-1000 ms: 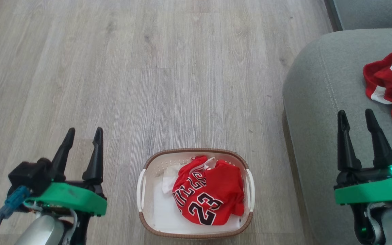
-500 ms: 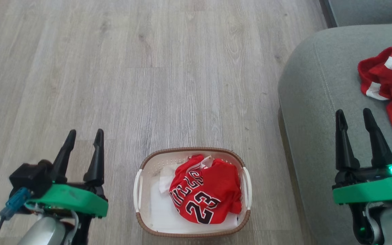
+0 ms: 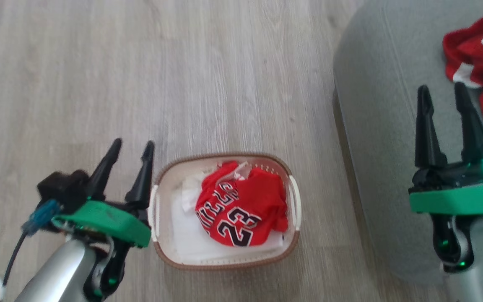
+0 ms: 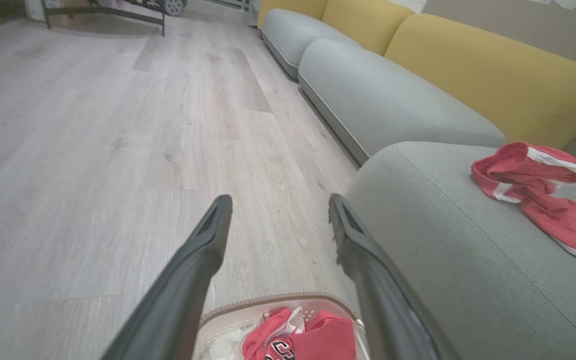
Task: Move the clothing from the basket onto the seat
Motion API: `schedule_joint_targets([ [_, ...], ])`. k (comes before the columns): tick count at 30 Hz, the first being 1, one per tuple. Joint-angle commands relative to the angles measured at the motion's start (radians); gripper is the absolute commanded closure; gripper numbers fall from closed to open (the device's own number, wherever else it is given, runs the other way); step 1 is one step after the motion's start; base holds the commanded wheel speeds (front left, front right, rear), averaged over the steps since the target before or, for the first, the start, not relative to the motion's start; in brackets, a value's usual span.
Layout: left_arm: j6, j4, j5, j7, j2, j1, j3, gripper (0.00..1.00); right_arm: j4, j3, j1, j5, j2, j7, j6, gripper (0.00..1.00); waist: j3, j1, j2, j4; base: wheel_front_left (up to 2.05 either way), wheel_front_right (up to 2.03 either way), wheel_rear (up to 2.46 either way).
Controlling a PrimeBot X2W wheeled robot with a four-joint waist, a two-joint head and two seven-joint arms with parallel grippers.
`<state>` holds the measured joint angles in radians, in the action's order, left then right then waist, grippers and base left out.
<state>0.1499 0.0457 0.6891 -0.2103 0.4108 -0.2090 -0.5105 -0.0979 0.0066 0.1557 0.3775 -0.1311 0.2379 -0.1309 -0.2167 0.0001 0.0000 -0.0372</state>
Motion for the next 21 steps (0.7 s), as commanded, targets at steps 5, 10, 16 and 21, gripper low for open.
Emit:
schedule_joint_targets([
  [5, -0.043, 0.041, -0.007, 0.017, -0.004, -0.113, 0.006, 0.0, -0.049, 0.016, 0.076, -0.01, -0.003, 0.008, 0.0, 0.0, -0.106, -0.0001, 0.0, -0.043, 0.0, 0.0, 0.0],
  [10, -0.085, 0.13, -0.024, 0.033, -0.02, -0.19, -0.029, 0.0, -0.064, 0.01, 0.126, -0.015, 0.0, 0.013, 0.0, 0.0, -0.179, -0.0001, 0.0, -0.065, 0.0, 0.0, 0.0],
  [16, -0.174, 0.344, -0.05, 0.067, -0.058, -0.32, -0.096, 0.0, -0.087, 0.009, 0.194, -0.025, 0.01, 0.018, 0.0, 0.0, -0.297, -0.0001, 0.0, -0.091, 0.0, 0.0, 0.0],
  [21, -0.227, 0.497, -0.069, 0.079, -0.094, -0.417, -0.14, 0.0, -0.107, 0.014, 0.243, -0.035, 0.017, 0.02, 0.0, 0.0, -0.378, -0.0001, 0.0, -0.113, 0.0, 0.0, 0.0],
])
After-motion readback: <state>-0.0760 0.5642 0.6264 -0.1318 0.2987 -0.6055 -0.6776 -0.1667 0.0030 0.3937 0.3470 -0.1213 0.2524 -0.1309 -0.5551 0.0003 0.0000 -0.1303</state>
